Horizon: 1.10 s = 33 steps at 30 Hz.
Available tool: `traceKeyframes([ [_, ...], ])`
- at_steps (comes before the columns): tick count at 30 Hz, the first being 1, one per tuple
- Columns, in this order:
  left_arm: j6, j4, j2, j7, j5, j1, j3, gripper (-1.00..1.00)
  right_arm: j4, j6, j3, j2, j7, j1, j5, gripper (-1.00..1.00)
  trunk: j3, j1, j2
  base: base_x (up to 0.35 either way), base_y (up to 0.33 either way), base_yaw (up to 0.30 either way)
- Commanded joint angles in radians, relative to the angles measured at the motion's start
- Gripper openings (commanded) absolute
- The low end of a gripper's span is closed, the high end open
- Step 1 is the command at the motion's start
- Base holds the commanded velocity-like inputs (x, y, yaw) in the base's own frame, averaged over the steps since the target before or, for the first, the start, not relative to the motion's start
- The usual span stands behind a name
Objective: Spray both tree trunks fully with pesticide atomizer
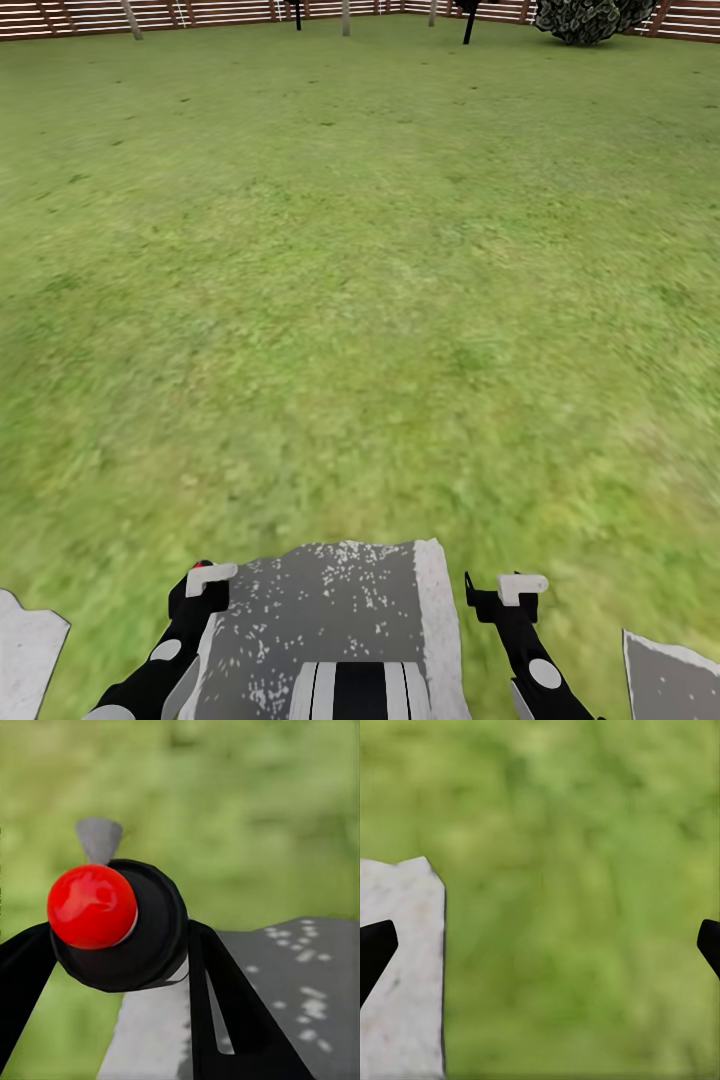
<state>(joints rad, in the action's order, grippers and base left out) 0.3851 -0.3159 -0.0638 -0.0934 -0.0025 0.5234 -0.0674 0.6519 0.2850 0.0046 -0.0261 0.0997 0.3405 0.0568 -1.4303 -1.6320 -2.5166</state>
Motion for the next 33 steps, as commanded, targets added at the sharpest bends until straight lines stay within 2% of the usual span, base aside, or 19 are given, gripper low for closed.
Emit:
traceKeyframes([
  [1, 0.0, 0.0, 0.0, 0.0, -0.001, 0.0, 0.0, -1.0, 0.0, 0.0, 0.0, 0.0, 0.0, 0.0, 0.0, 1.0, 0.0, 0.0, 0.0, 0.0, 0.0, 0.0],
  [8, 0.0, 0.0, -0.001, 0.0, -0.001, 0.0, 0.0, -1.0, -0.002, -0.001, 0.0, 0.0, 0.0, 0.0, 0.0, 1.0, 0.0, 0.0, 0.0, 0.0, 0.0, 0.0],
  [23, 0.0, 0.0, 0.001, 0.0, -0.001, 0.0, 0.001, -1.0, 0.001, 0.0, 0.001, 0.0, -0.002, 0.0, 0.0, 1.0, 0.058, 0.007, 0.003, 0.0, 0.0, 0.0],
  [27, 0.0, 0.0, 0.001, 0.0, -0.001, 0.0, 0.001, -1.0, 0.0, 0.0, 0.002, 0.014, -0.002, 0.0, -0.002, 1.0, 0.073, 0.009, 0.004, 0.0, 0.0, 0.0],
  [33, -0.002, 0.0, 0.0, 0.0, -0.002, 0.0, 0.001, -1.0, -0.001, 0.0, 0.0, 0.018, -0.001, 0.0, 0.0, 1.0, 0.098, 0.011, 0.006, 0.0, 0.0, -0.051],
])
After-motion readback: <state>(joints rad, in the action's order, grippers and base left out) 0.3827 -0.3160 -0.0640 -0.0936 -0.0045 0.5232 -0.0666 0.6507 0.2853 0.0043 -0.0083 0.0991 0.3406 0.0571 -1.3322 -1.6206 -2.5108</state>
